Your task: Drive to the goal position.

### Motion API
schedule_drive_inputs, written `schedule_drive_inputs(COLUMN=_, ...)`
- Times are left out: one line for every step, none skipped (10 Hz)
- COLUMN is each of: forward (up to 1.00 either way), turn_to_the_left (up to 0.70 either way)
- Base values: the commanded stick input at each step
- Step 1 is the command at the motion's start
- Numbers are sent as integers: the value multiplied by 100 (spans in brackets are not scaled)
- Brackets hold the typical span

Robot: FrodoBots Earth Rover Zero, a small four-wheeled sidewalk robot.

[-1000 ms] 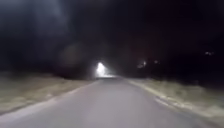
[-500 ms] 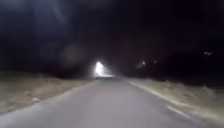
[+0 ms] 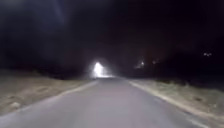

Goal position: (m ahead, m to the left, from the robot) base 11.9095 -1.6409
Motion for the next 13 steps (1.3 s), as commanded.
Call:
schedule_drive_inputs(forward=100, turn_to_the_left=0)
schedule_drive_inputs(forward=100, turn_to_the_left=0)
schedule_drive_inputs(forward=100, turn_to_the_left=5)
schedule_drive_inputs(forward=100, turn_to_the_left=9)
schedule_drive_inputs(forward=100, turn_to_the_left=15)
schedule_drive_inputs(forward=100, turn_to_the_left=17)
schedule_drive_inputs(forward=100, turn_to_the_left=17)
schedule_drive_inputs(forward=100, turn_to_the_left=15)
schedule_drive_inputs(forward=100, turn_to_the_left=10)
schedule_drive_inputs(forward=100, turn_to_the_left=8)
schedule_drive_inputs(forward=100, turn_to_the_left=8)
schedule_drive_inputs(forward=100, turn_to_the_left=7)
schedule_drive_inputs(forward=100, turn_to_the_left=7)
